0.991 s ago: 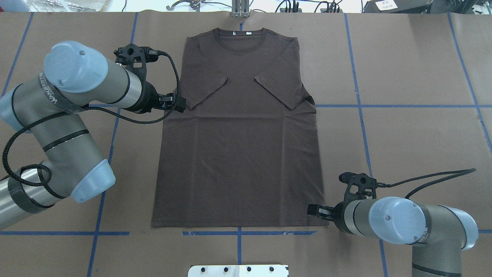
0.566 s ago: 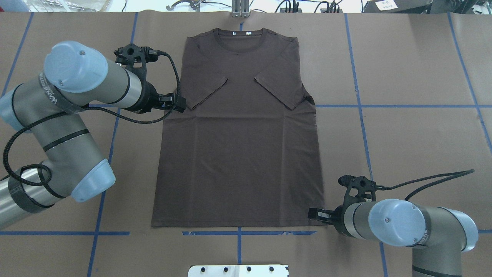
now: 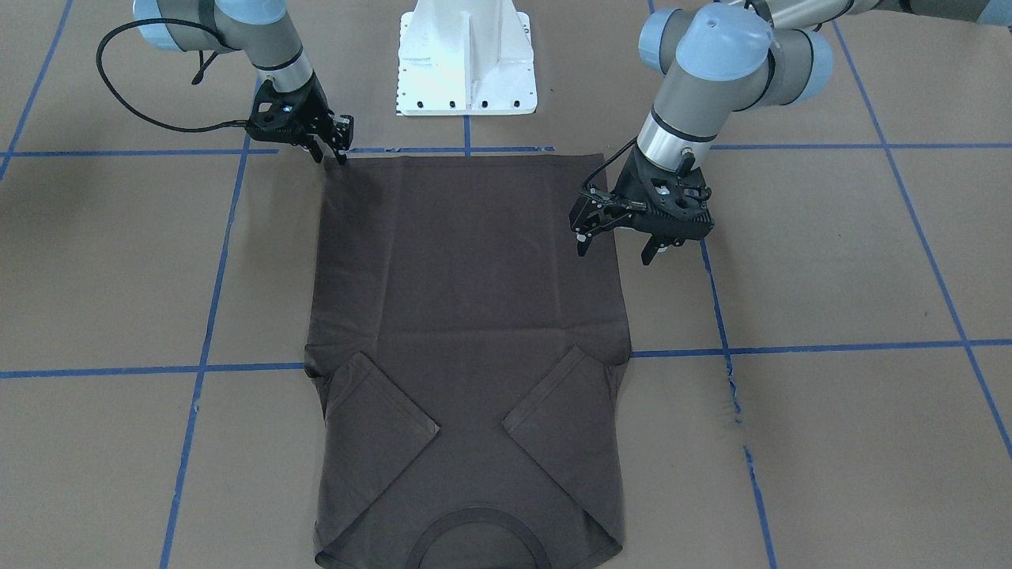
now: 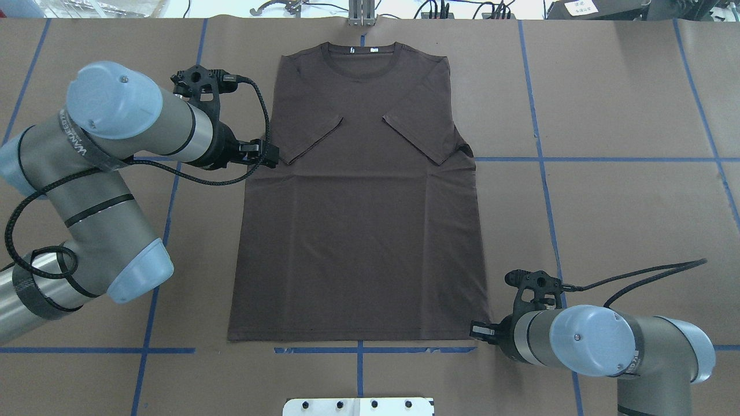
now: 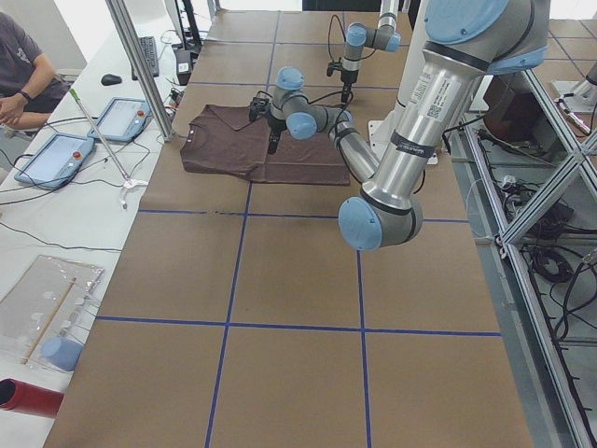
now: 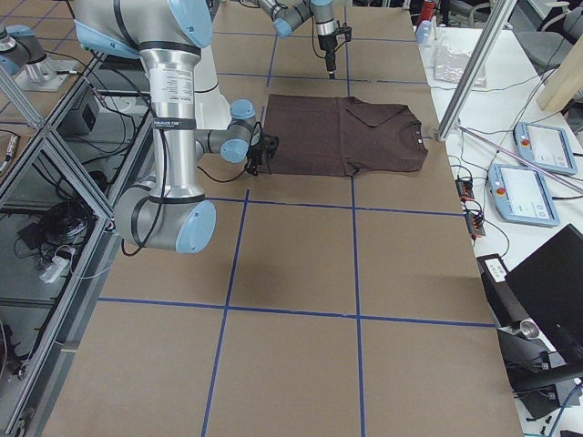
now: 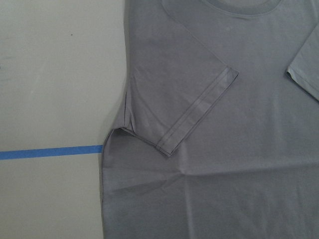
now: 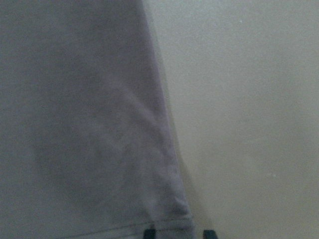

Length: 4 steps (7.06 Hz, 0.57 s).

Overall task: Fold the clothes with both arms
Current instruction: 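Move both grippers to the hem corners nearest the robot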

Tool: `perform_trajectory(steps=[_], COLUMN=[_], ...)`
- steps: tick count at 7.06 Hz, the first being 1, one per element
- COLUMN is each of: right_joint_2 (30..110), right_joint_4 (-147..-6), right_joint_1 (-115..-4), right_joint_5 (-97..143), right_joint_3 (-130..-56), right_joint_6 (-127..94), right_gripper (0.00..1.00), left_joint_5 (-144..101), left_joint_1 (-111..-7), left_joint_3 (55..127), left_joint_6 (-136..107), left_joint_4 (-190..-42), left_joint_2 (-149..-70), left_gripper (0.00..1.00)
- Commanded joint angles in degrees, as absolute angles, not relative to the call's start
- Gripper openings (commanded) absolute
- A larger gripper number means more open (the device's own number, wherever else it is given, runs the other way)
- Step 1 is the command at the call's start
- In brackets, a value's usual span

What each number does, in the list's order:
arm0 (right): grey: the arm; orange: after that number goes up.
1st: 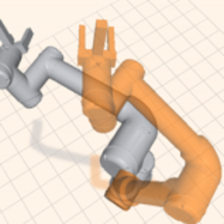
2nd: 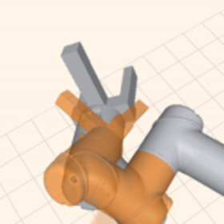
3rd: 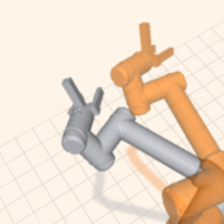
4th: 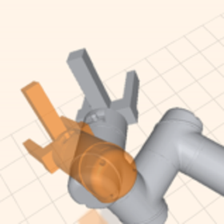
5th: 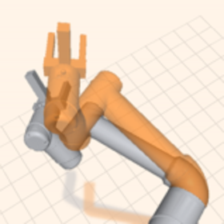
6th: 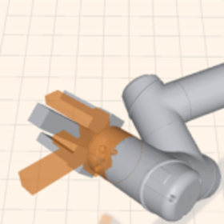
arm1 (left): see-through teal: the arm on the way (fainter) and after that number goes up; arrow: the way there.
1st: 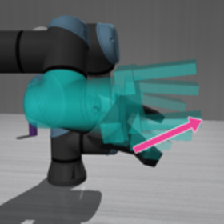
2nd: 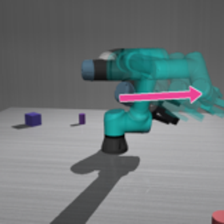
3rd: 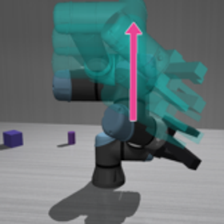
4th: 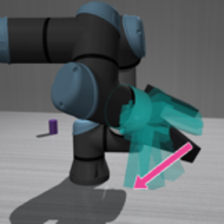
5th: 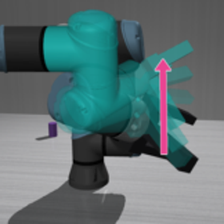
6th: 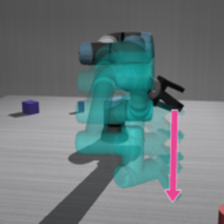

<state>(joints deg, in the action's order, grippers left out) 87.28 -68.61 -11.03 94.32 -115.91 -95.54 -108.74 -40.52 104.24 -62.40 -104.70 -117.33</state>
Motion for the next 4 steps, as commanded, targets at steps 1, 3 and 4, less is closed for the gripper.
perform_trajectory(steps=[1,3,4], right_joint_2=[87.5,87.5,87.8], right_joint_4=[-68.7,-68.7,-68.7], right_joint_1=[-11.1,-10.9,-11.0], right_joint_5=[94.6,94.5,94.5], right_joint_3=[-116.4,-117.3,-119.1], right_joint_6=[-95.5,-95.4,-95.2], right_gripper=[0.00,0.00,0.00], left_joint_5=[-108.7,-108.9,-109.0], left_joint_1=[-40.4,-40.4,-40.5], left_joint_3=[104.0,104.0,104.0], left_joint_6=[-62.4,-62.5,-63.1], left_joint_4=[-104.8,-104.8,-104.7], left_joint_2=[-117.3,-117.3,-117.0], left_gripper=[1.00,1.00,1.00])
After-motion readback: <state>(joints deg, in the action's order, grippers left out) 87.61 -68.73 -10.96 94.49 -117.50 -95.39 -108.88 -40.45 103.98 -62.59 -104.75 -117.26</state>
